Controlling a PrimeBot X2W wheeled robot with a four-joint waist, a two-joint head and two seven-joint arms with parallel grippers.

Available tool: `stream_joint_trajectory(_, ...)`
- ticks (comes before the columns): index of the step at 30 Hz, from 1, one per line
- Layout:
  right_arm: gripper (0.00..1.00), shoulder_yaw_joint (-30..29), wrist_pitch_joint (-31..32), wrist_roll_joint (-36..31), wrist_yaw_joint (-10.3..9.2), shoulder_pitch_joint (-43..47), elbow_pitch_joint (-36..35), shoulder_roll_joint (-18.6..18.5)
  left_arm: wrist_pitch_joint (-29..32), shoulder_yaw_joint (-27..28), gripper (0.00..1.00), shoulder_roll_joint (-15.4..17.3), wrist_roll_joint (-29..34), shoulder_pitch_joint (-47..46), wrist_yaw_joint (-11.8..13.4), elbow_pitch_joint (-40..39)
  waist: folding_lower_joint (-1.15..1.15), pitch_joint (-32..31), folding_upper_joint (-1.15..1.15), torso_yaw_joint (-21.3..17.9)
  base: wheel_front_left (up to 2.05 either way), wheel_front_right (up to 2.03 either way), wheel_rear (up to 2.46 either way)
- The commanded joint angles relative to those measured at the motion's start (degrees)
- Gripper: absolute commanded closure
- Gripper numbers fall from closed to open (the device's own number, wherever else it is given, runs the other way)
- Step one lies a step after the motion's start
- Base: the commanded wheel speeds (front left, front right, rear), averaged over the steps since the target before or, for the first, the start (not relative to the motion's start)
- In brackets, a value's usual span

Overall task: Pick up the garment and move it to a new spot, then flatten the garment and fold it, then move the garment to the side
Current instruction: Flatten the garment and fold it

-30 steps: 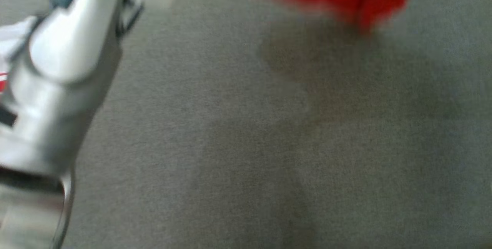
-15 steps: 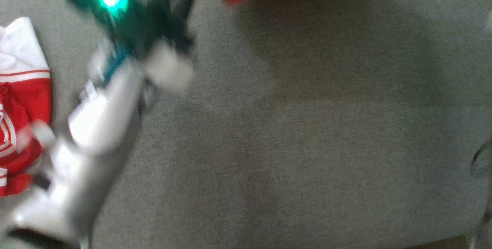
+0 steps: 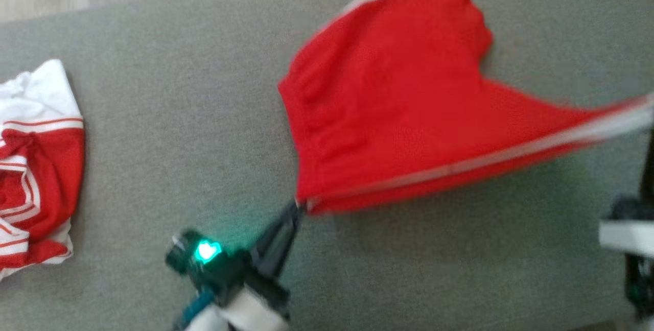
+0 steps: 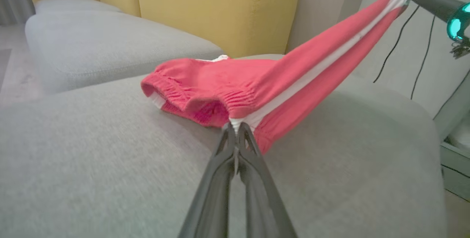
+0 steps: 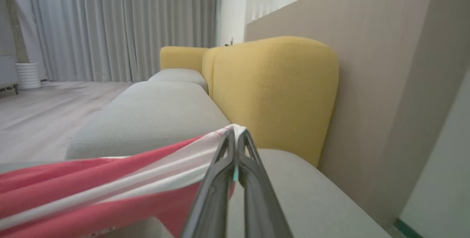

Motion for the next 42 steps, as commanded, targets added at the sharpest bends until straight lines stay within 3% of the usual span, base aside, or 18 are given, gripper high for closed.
stream_joint_trajectory(1, 1.0, -1.6, 0.2, 0.8, 0.08, 1.0, -4.1, -0.7, -0.2, 2.2, 1.0, 1.3, -0.7, 1.1, 0.7, -1.8, 0.02, -0.8, 0.0, 0.2, 0.0, 0.0, 0.0)
stream_joint_trajectory(7, 1.0, -3.1, 4.0, 1.2, 0.08, 6.9, -11.8, 0.6, -0.2, 1.0, 1.0, 1.4, -1.3, 4.6, 0.7, -5.1, 0.02, -1.1, 0.0, 1.2, 0.0, 0.0, 0.0)
stream_joint_trajectory(13, 1.0, -2.1, 8.5, 1.3, 0.08, 1.5, -9.4, -2.5, 2.5, 0.5, 1.0, -2.6, -3.4, -3.1, -0.1, -5.2, 0.02, 1.5, 0.0, 4.2, 0.0, 0.0, 0.0)
stream_joint_trajectory(22, 1.0, 3.2, 10.3, 0.9, 0.08, -15.4, 5.4, -8.8, 6.0, 2.4, 1.0, -6.5, -4.0, -19.0, 0.5, 5.1, 0.02, 6.0, 0.0, 7.1, 0.0, 0.0, 0.0)
stream_joint_trajectory(27, 1.0, 6.2, 10.5, 1.2, 0.08, -24.8, 15.0, -11.8, 7.9, 1.2, 1.0, -7.9, -4.7, -26.4, -0.3, 11.4, 0.02, 8.6, 0.0, 8.5, 0.0, 0.0, 0.0)
stream_joint_trajectory(38, 1.0, 16.2, 9.9, 1.2, 0.08, -40.6, 35.6, -14.5, 9.1, -1.9, 1.0, -9.4, -6.4, -36.1, -0.9, 23.5, 0.02, 12.3, 0.0, 10.1, 0.0, 0.0, 0.0)
stream_joint_trajectory(39, 0.94, 17.3, 9.6, 1.2, 0.08, -41.6, 37.4, -14.5, 9.1, -2.2, 1.0, -9.4, -6.8, -36.5, -1.0, 24.3, 0.02, 12.4, 0.0, 10.1, 0.0, 0.0, 0.0)
stream_joint_trajectory(40, 0.84, 18.1, 9.3, 1.5, 0.08, -42.6, 39.0, -14.4, 9.0, -2.5, 0.94, -9.5, -7.0, -36.8, -1.0, 25.0, 0.02, 12.5, 0.0, 10.2, 0.0, 0.0, 0.0)
stream_joint_trajectory(41, 0.62, 19.2, 9.0, 1.7, 0.08, -43.5, 40.7, -14.3, 8.8, -3.0, 0.83, -9.5, -7.2, -37.1, -1.1, 25.6, 0.02, 12.6, 0.0, 10.4, 0.0, 0.0, 0.0)
stream_joint_trajectory(42, 0.28, 20.4, 8.6, 2.1, 0.08, -44.3, 42.3, -14.3, 8.4, -3.4, 0.63, -9.5, -7.4, -37.3, -1.1, 26.0, 0.02, 12.6, 0.0, 10.6, 0.0, 0.0, 0.0)
